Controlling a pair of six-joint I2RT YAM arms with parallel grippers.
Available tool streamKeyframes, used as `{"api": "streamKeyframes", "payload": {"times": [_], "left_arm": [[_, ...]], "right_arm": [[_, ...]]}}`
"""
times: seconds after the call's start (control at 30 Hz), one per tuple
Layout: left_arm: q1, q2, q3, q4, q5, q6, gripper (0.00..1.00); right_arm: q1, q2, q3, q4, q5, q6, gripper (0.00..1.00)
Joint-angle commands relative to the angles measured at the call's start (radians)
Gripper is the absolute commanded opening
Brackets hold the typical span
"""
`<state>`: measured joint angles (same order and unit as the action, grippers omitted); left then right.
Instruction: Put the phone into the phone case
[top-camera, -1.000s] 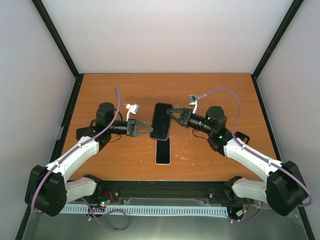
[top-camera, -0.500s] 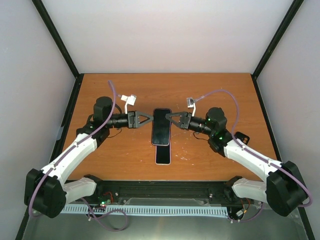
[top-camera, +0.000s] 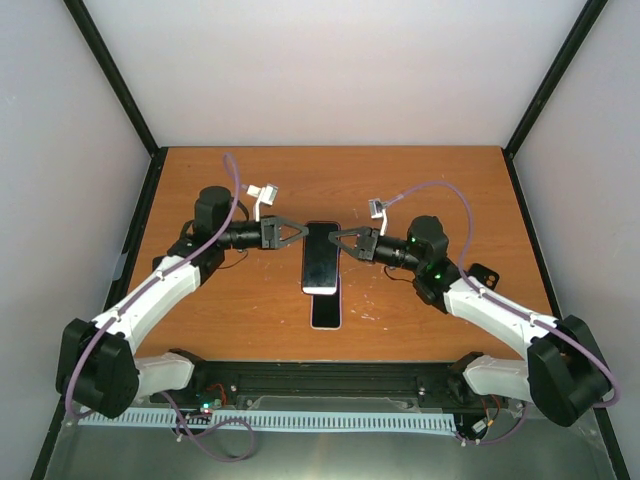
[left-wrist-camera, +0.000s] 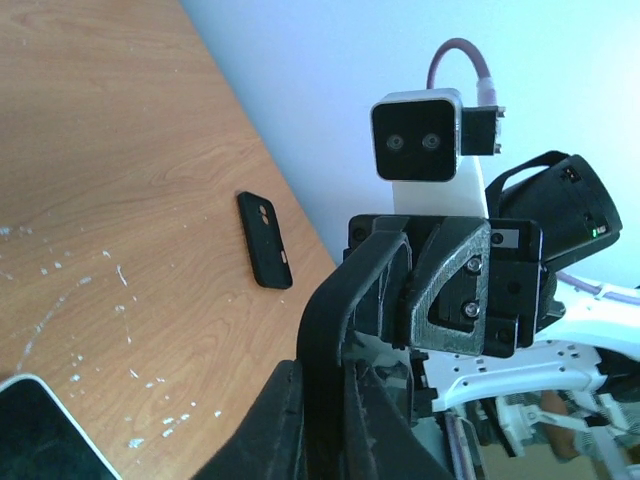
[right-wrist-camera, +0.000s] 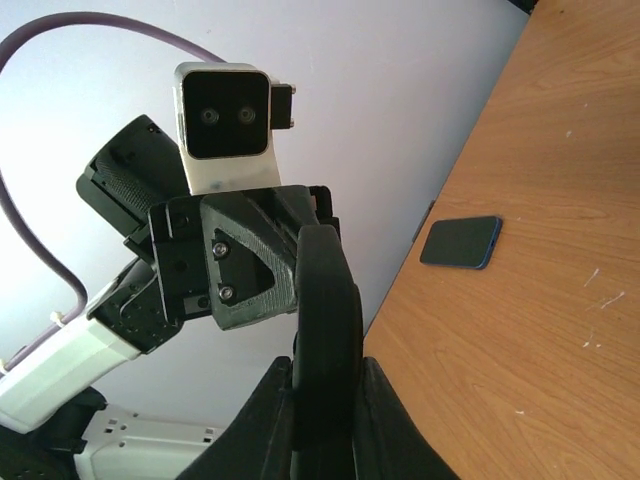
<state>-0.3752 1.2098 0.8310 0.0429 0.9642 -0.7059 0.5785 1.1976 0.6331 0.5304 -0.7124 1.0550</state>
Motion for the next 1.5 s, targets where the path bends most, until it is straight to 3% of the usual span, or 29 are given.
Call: {"api": "streamKeyframes", "payload": {"times": [0.0,0.13,0.33,0.47,0.7,0.97,1.3,1.37,1.47], "left_arm": [[0.001,0.023,0.039,0.022,0.019,-0.022,0.0],[0.001,0.032,0.059,-0.054,-0.021,0.001,0.03],[0.001,0.014,0.055,-0.15,-0.114,0.038,0.52],[0.001,-0.009,0.02,-0.172,-0.122,0.065,0.67],[0.001,-0.039,-0.071,-0.142,-0.126,0.052,0.74],[0.001,-0.056,-0.085,-0.196,-0.196,0.096,0.77],[0.004,-0.066,-0.074,-0.28,-0.294,0.108,0.81],[0.008,-0.059,-0.071,-0.285,-0.308,0.105,0.82],[0.019,-0.049,-0.066,-0.291,-0.327,0.097,0.86]], "right_arm": [[0.014,0.003,0.037,-0.023,-0.008,-0.059,0.03],[0.012,0.008,0.06,-0.114,0.055,-0.129,0.03],[-0.018,0.037,0.104,-0.236,0.078,-0.209,0.03],[-0.084,0.049,0.096,-0.313,0.116,-0.279,0.03],[-0.177,0.112,0.062,-0.372,0.24,-0.458,0.03],[-0.281,0.36,0.116,-0.342,0.18,-0.579,0.03],[-0.291,0.514,0.222,-0.532,0.412,-0.736,0.03],[-0.292,0.533,0.236,-0.549,0.417,-0.74,0.04],[-0.297,0.557,0.247,-0.557,0.419,-0.73,0.13]]}}
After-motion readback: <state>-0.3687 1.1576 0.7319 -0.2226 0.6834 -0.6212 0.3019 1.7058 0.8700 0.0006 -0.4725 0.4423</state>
